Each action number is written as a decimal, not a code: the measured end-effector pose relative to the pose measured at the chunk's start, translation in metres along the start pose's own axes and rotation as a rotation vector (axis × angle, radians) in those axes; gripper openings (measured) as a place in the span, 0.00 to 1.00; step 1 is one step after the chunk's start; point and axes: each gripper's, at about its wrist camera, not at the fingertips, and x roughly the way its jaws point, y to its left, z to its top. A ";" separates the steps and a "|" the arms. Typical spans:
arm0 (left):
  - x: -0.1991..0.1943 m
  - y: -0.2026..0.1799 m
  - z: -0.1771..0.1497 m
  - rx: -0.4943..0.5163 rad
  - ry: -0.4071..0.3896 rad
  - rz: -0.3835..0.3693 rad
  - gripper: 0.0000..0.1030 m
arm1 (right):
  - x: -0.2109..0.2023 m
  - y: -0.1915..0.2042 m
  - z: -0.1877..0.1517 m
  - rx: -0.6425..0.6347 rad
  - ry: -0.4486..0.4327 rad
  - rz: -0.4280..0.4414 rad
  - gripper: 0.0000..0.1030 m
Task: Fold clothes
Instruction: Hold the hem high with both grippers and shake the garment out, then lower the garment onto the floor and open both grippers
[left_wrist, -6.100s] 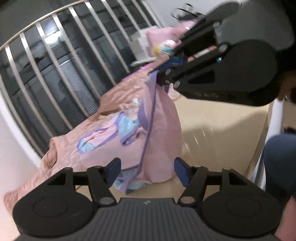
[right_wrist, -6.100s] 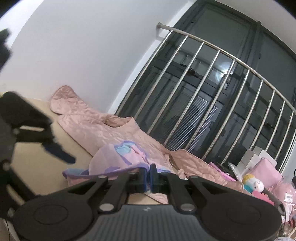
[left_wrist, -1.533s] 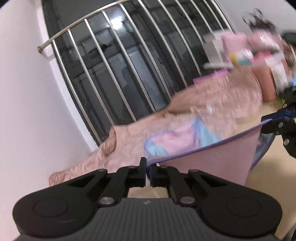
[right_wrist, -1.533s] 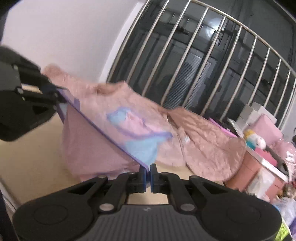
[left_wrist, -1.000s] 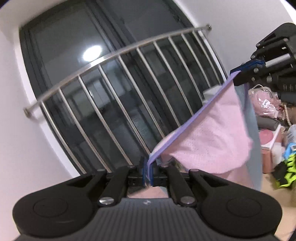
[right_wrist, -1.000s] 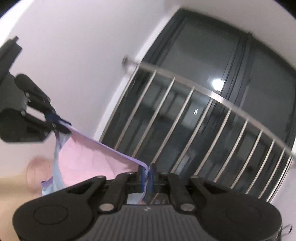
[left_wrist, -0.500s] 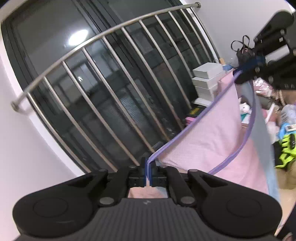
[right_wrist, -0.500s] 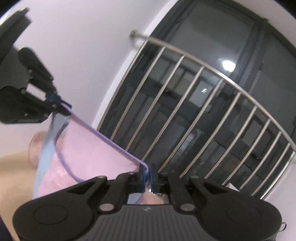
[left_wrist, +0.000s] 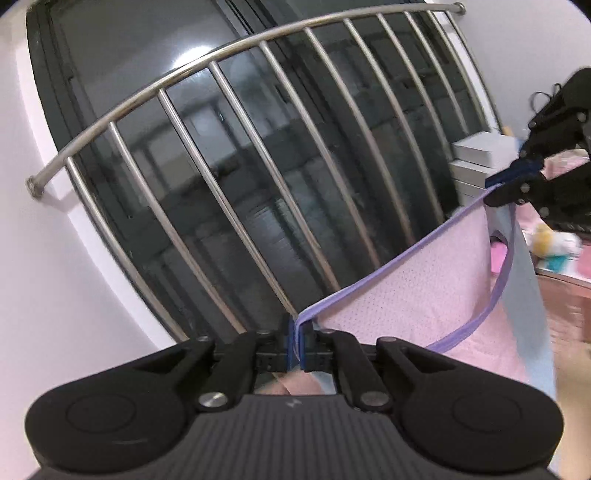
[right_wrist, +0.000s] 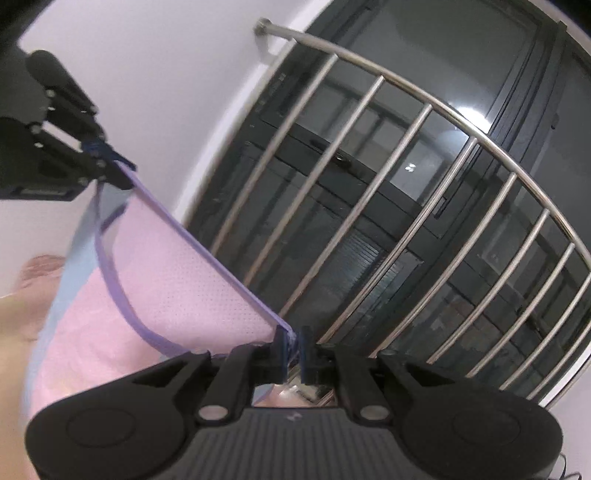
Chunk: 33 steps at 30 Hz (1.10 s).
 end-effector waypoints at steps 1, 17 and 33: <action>0.020 0.005 0.002 0.008 -0.010 0.028 0.03 | 0.022 -0.005 0.007 -0.002 -0.004 -0.022 0.03; 0.032 0.056 0.048 0.018 -0.388 0.211 0.16 | 0.031 -0.047 0.063 0.000 -0.237 -0.257 0.04; -0.097 -0.226 -0.312 -0.203 0.164 0.046 0.05 | -0.039 0.219 -0.294 -0.102 0.237 0.249 0.04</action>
